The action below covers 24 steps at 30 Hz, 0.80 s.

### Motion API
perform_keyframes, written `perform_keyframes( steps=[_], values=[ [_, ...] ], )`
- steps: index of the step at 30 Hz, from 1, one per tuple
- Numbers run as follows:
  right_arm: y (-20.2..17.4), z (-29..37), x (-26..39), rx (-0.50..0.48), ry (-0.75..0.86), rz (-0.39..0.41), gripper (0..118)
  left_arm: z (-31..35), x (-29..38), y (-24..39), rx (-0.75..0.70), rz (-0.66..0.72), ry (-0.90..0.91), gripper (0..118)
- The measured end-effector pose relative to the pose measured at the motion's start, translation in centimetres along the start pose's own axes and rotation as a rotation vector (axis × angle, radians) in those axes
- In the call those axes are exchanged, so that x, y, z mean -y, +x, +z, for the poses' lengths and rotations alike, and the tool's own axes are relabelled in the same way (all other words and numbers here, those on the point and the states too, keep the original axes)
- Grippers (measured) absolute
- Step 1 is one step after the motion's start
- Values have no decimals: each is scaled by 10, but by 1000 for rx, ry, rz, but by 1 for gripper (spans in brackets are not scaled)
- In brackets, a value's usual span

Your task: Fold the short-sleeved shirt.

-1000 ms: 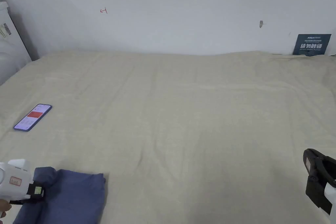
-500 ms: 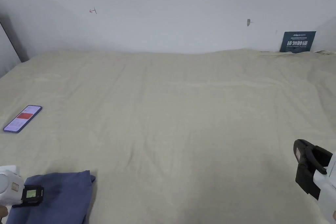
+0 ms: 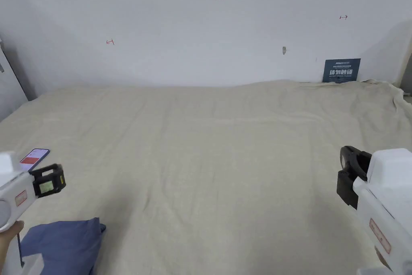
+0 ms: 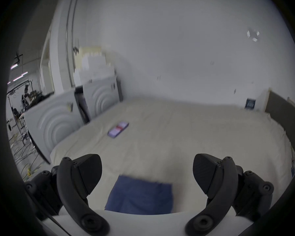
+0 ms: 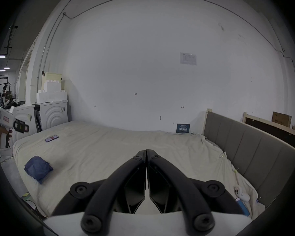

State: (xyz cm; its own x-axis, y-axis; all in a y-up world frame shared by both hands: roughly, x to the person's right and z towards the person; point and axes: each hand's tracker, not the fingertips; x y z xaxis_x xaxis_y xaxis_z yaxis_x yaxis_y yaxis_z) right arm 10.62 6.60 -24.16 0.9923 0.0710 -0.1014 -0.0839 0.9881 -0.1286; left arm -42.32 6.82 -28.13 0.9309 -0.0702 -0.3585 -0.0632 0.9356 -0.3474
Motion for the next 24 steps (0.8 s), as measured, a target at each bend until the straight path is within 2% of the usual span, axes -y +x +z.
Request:
perform_keyframes(
  steps=[4, 8, 14, 18, 20, 21, 22, 23, 24],
  values=[
    [6, 5, -7, 7, 28, 5, 0, 40, -21, 36, 99, 29, 167, 118],
    [9, 10, -9, 12, 47, 6, 0, 65, -23, 72, 196, 33, 334, 118],
    [14, 20, -11, 32, 73, 2, 0, 73, -14, 114, 278, 78, 362, 118],
    [19, 26, -10, 57, 84, 0, 0, 79, 0, 136, 281, 90, 374, 116],
    [21, 28, -9, 70, 91, -4, 0, 82, 9, 143, 300, 85, 404, 96],
    [22, 28, -8, 76, 93, -7, 0, 85, 12, 149, 312, 69, 422, 79],
    [24, 28, -7, 84, 96, -10, 0, 87, 17, 154, 312, 42, 445, 52],
    [25, 29, -6, 92, 98, -17, 0, 88, 20, 158, 292, 25, 451, 35],
    [26, 30, -5, 93, 100, -21, 0, 87, 22, 162, 279, 2, 446, 23]
  ],
)
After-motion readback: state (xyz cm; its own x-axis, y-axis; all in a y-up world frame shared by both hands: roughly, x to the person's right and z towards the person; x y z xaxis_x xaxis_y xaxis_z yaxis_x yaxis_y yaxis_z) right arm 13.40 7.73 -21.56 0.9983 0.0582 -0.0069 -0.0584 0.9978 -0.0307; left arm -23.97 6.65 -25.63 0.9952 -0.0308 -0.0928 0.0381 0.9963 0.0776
